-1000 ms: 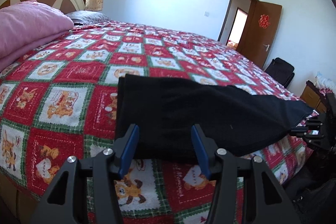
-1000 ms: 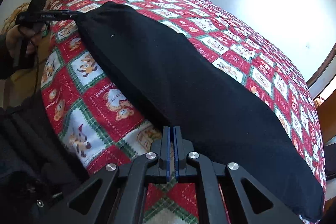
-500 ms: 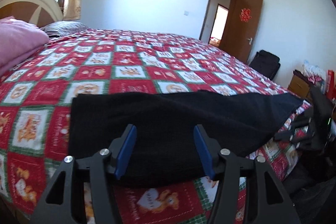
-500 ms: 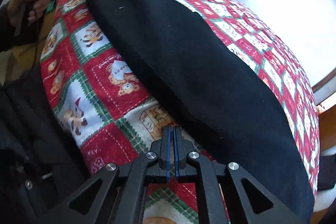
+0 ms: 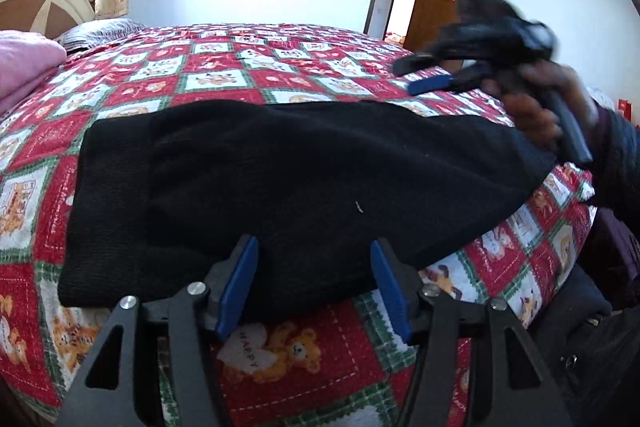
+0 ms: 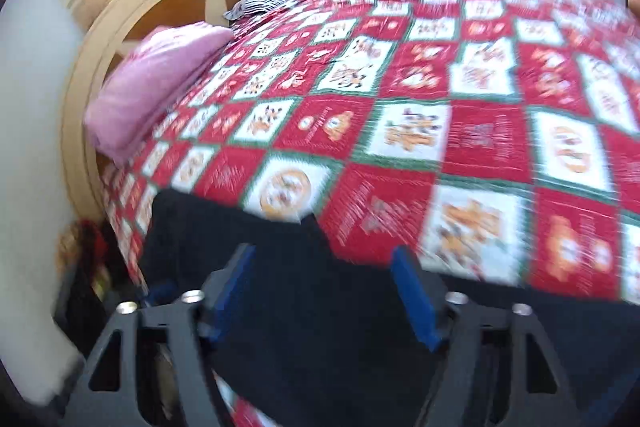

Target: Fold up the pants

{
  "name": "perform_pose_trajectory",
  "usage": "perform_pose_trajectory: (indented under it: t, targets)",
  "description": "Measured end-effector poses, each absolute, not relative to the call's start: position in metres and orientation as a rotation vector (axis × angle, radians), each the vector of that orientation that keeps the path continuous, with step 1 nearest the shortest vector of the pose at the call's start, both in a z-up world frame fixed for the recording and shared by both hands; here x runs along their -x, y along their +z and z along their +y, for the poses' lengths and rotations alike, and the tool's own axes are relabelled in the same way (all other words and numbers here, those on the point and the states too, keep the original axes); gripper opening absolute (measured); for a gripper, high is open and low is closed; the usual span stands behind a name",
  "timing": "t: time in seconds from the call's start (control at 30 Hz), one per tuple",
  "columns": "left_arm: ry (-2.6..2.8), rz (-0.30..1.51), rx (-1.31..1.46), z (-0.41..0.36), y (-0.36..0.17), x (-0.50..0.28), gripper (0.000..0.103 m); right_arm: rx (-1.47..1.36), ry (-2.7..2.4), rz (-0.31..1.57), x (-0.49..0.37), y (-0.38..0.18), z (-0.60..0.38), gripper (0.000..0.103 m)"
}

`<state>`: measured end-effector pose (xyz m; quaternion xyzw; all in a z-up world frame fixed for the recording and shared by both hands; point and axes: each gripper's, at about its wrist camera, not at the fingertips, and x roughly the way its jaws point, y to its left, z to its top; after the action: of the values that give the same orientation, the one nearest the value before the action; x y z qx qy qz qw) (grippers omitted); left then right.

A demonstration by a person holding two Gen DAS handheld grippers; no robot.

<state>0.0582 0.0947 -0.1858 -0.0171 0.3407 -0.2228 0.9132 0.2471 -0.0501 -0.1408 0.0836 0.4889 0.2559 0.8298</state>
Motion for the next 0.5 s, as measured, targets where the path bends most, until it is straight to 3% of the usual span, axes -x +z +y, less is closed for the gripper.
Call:
perform_pose_trajectory:
  t: [0.13,0.17,0.2,0.23,0.4,0.43,0.47,0.5]
  targets:
    - [-0.464,0.686,0.049,0.096,-0.188,-0.06,0.061,-0.299,0.573,1.186,-0.278,-0.177,-0.031,0.047]
    - [-0.466,0.679,0.051,0.096,-0.189,-0.059,0.061,-0.275,0.555,1.19,-0.279,-0.182,-0.026,0.023]
    - [-0.467,0.672,0.052,0.096,-0.189,-0.058,0.061,-0.225,0.53,1.166,-0.278,-0.183,-0.022,0.011]
    - [-0.466,0.667,0.053,0.096,-0.189,-0.057,0.061,-0.211,0.528,1.144,-0.275,-0.182,-0.02,0.009]
    - [-0.456,0.648,0.048,0.089,-0.175,-0.052,0.062,-0.221,0.547,1.112,-0.268,-0.177,-0.03,0.01]
    - [-0.465,0.629,0.037,0.084,-0.168,-0.048,0.062,-0.23,0.551,1.111,-0.263,-0.173,-0.038,0.016]
    - [-0.47,0.614,0.017,0.079,-0.162,-0.045,0.062,-0.236,0.542,1.102,-0.254,-0.168,-0.05,0.039]
    - [-0.482,0.593,-0.01,0.07,-0.154,-0.041,0.062,-0.245,0.534,1.093,-0.246,-0.164,-0.064,0.05]
